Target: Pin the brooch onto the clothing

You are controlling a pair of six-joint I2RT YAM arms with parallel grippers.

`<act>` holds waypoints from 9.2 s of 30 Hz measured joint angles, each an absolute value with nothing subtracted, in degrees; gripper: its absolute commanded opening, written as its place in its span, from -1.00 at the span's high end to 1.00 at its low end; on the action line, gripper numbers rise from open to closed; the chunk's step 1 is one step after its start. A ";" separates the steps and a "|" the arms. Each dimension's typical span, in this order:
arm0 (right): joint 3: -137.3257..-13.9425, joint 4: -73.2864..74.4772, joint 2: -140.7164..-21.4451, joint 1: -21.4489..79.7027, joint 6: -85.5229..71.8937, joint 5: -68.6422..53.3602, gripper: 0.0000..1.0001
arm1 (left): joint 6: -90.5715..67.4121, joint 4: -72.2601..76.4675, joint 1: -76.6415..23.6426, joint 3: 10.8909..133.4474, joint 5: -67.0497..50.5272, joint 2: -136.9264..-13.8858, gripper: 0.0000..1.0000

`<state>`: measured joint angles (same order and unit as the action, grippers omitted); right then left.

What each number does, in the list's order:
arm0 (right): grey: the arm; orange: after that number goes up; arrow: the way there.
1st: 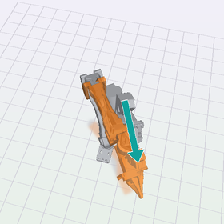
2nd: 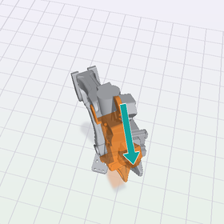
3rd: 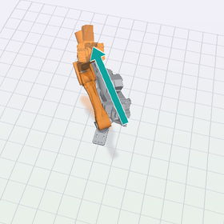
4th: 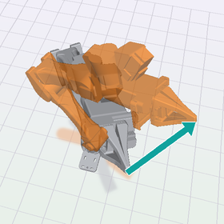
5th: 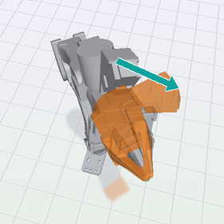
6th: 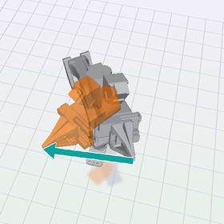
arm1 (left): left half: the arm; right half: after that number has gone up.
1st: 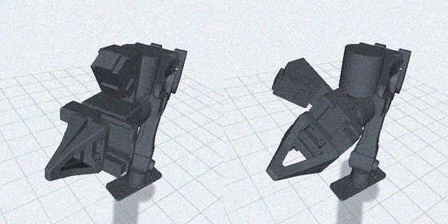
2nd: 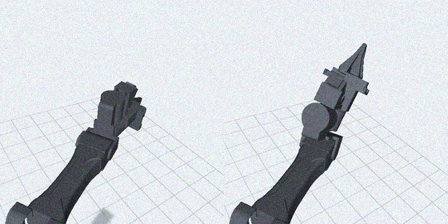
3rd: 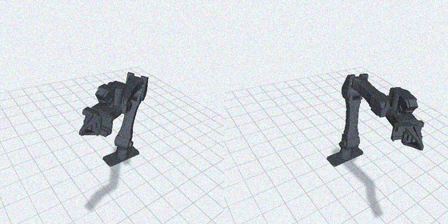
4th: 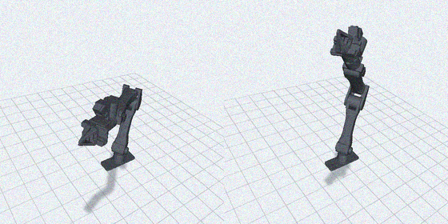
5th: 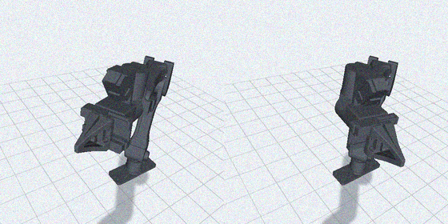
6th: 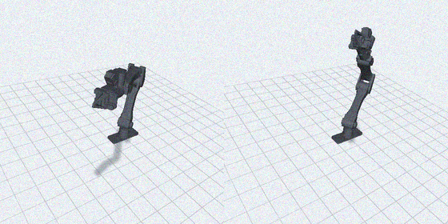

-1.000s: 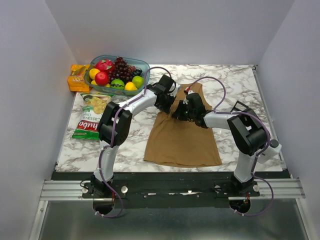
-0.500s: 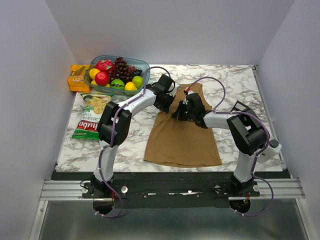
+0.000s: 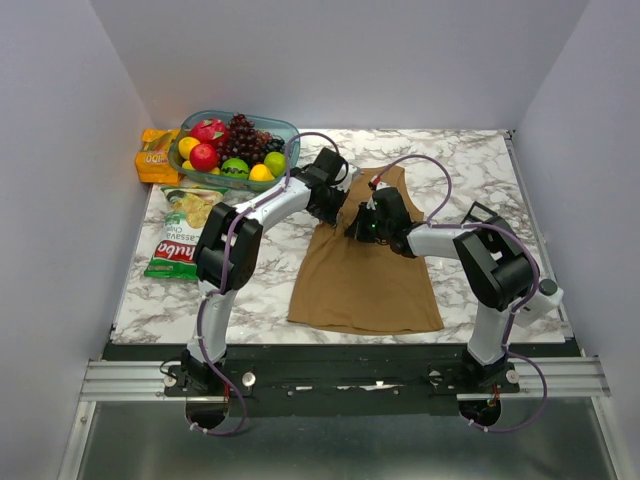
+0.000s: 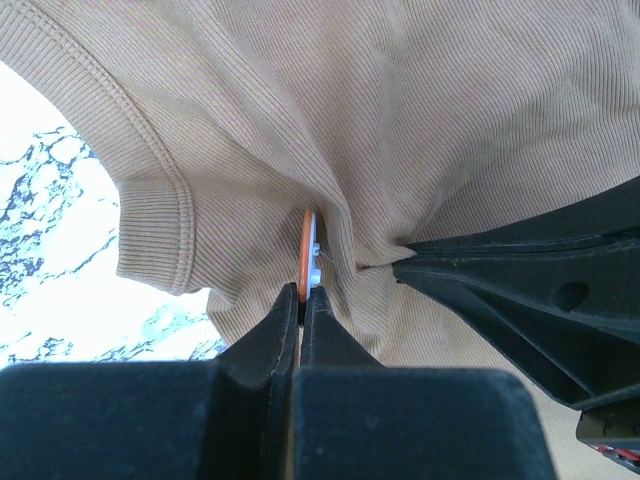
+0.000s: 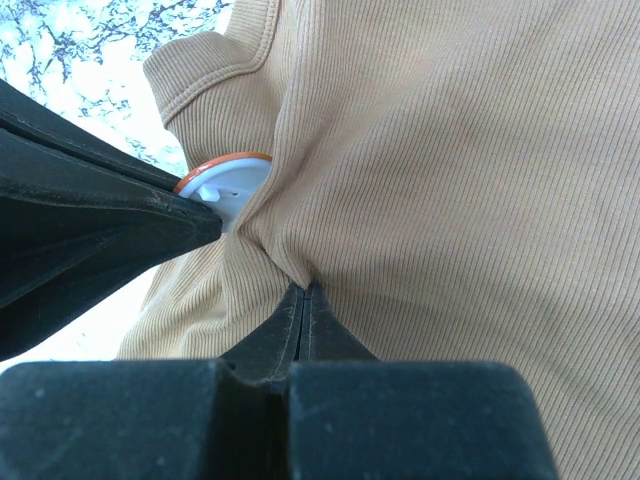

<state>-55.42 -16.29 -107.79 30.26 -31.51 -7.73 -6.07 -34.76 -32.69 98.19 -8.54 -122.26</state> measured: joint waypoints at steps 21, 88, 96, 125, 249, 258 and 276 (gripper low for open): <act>-54.35 -16.88 -107.79 30.24 -32.75 -7.73 0.99 | -7.57 -29.95 -32.62 95.94 -18.24 -120.84 1.00; -42.28 -31.00 -96.84 21.63 -32.51 -22.98 0.19 | -2.85 -30.15 -29.15 95.04 -39.75 -119.28 1.00; -42.28 -31.86 -96.86 21.63 -32.56 -24.27 0.22 | -2.87 -30.20 -29.15 95.13 -40.27 -119.37 1.00; -42.89 -32.21 -98.48 21.61 -33.08 -26.35 0.44 | -1.91 -30.35 -28.99 95.13 -42.13 -119.85 1.00; -43.18 -36.34 -102.74 19.64 -43.97 -23.83 0.57 | -5.43 -27.92 -31.59 95.79 -34.48 -121.21 1.00; -42.87 -36.42 -102.74 19.64 -43.99 -23.68 0.57 | -6.87 -27.94 -31.48 95.81 -34.48 -121.56 1.00; -40.84 -36.10 -95.46 18.63 -42.85 -21.15 -0.27 | -7.57 -30.09 -31.27 95.88 -34.00 -121.86 0.89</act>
